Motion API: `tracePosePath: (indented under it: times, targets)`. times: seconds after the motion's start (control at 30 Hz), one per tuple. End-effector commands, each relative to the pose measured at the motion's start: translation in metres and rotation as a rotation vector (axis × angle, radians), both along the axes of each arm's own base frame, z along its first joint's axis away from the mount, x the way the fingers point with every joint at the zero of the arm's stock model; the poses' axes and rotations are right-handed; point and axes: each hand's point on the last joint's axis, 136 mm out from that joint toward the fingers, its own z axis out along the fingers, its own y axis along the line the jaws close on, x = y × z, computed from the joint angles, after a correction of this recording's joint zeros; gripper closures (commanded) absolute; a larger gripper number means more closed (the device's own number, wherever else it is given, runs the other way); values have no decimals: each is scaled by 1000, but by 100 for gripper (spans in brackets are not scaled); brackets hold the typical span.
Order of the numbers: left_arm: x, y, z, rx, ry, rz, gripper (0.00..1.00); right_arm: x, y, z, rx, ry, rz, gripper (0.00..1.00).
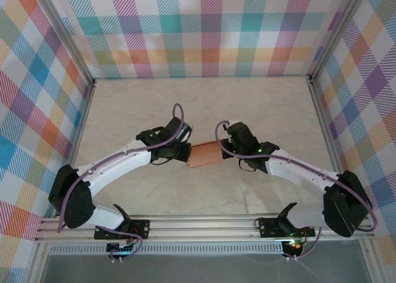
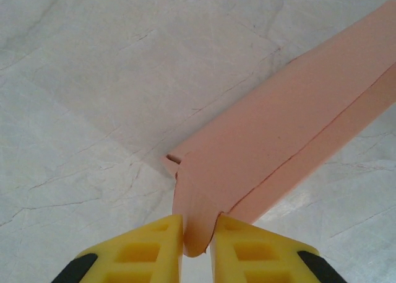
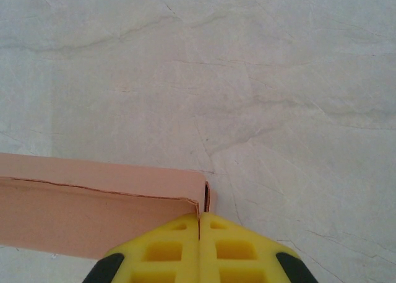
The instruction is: Fold the paper box
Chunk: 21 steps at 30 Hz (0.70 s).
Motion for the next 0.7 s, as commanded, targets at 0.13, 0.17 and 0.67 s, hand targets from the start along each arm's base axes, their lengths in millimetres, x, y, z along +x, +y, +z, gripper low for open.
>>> tracePosePath:
  times: [0.13,0.17,0.67]
  targets:
    - [-1,-2,14,-18,13,24,82,-3,2,-5,-10,27,5,100]
    - [-1,-2,13,-17,16,23,82,-3,2,-6,-11,29,4,100]
    - [-4,-2,9,-12,40,24,98,-1,3,-6,-9,28,5,100]
